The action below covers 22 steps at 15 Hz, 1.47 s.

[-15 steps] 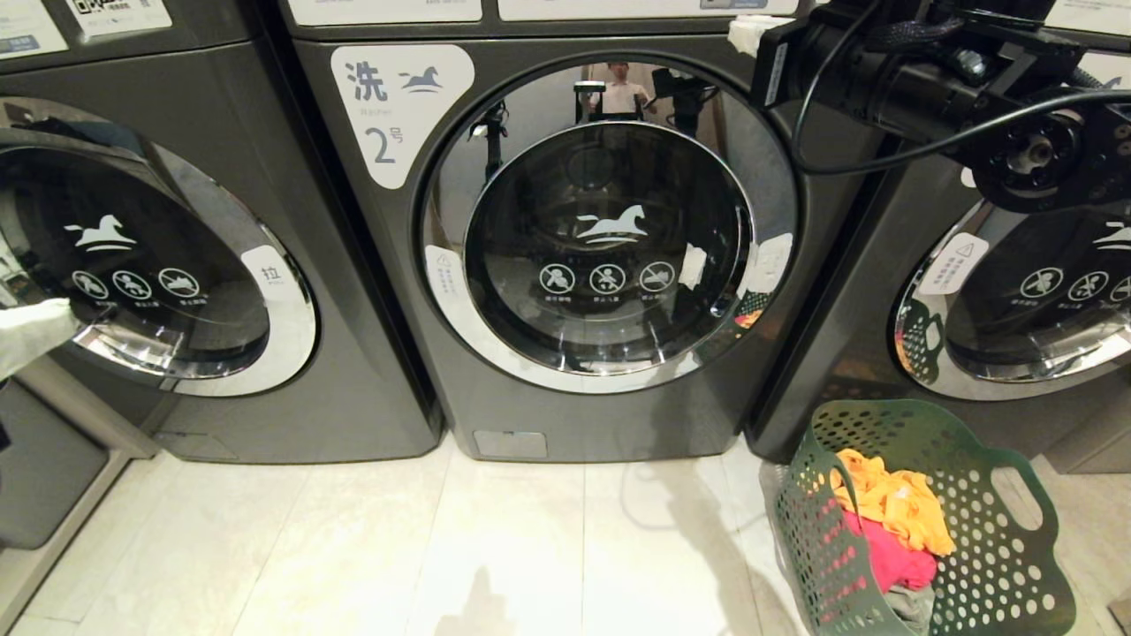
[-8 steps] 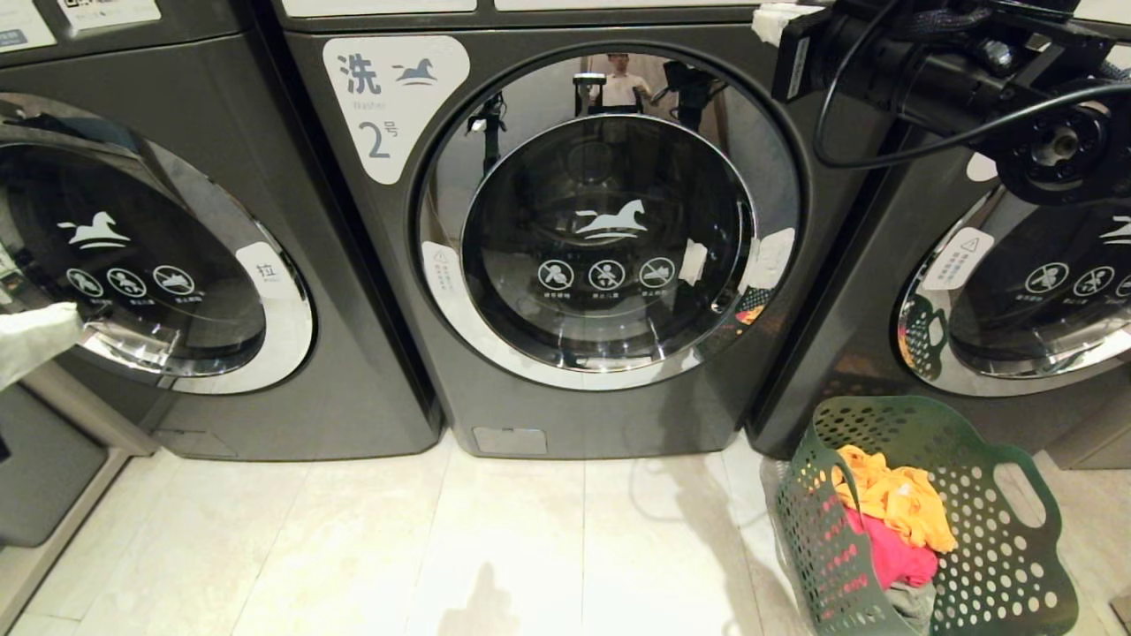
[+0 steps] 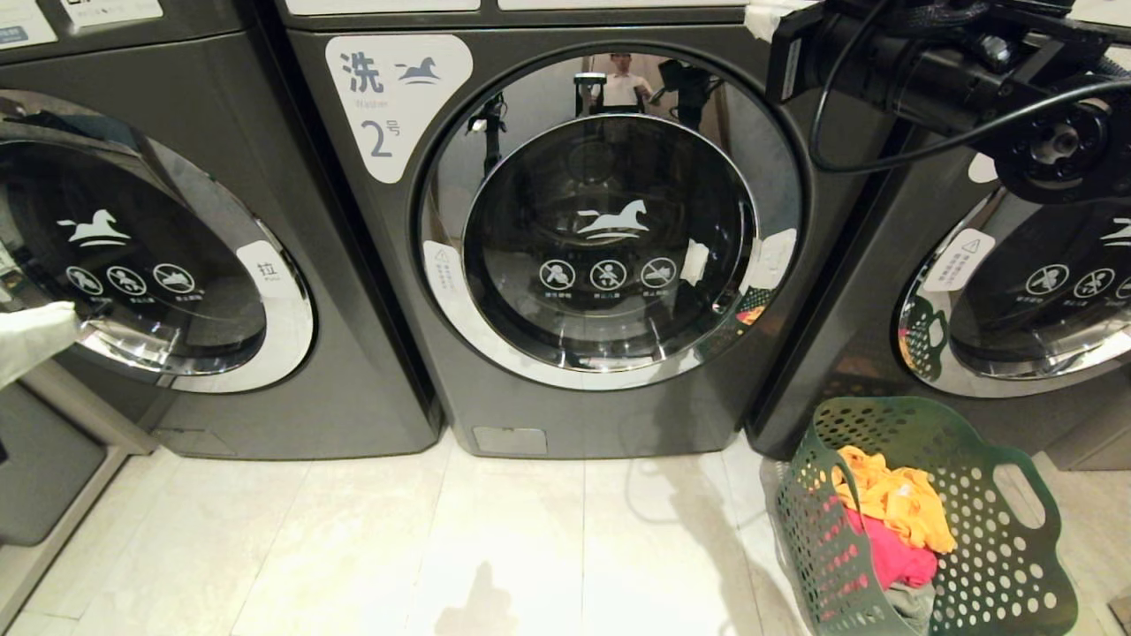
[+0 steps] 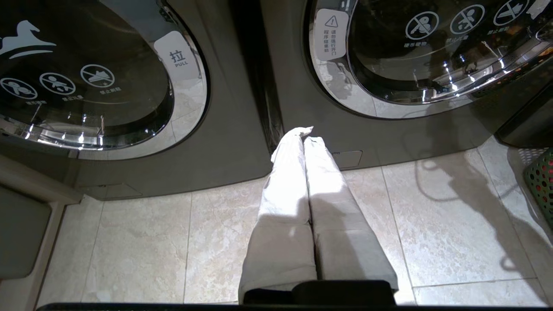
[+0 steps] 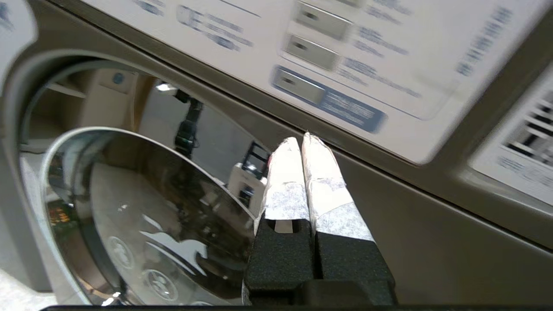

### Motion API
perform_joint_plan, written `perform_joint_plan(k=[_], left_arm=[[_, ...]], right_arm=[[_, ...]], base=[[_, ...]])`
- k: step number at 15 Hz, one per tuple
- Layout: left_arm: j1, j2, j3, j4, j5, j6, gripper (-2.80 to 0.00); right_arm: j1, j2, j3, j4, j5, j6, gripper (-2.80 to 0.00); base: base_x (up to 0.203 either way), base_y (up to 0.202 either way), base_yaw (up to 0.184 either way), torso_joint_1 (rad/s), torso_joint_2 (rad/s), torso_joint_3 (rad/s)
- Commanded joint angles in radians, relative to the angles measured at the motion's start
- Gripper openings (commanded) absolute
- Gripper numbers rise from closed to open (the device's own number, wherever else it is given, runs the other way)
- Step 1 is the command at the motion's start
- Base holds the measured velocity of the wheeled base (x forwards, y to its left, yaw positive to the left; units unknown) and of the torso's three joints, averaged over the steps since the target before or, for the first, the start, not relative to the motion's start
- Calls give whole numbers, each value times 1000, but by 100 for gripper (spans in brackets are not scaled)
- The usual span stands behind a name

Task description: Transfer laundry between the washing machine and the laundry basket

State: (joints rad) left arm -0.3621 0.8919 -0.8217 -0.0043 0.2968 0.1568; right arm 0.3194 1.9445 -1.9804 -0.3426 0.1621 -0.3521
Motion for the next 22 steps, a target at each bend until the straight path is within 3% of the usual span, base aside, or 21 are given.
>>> perform_joint_plan(k=[1, 22], left_arm=[[0, 4, 1, 0, 2, 1, -280], [0, 1, 18, 0, 2, 27, -280]], right_arm=[[1, -4, 0, -1, 0, -2, -280], [0, -4, 1, -3, 5, -1, -280]], base=[[0, 0, 0, 0, 0, 0], [0, 0, 0, 0, -8, -8]])
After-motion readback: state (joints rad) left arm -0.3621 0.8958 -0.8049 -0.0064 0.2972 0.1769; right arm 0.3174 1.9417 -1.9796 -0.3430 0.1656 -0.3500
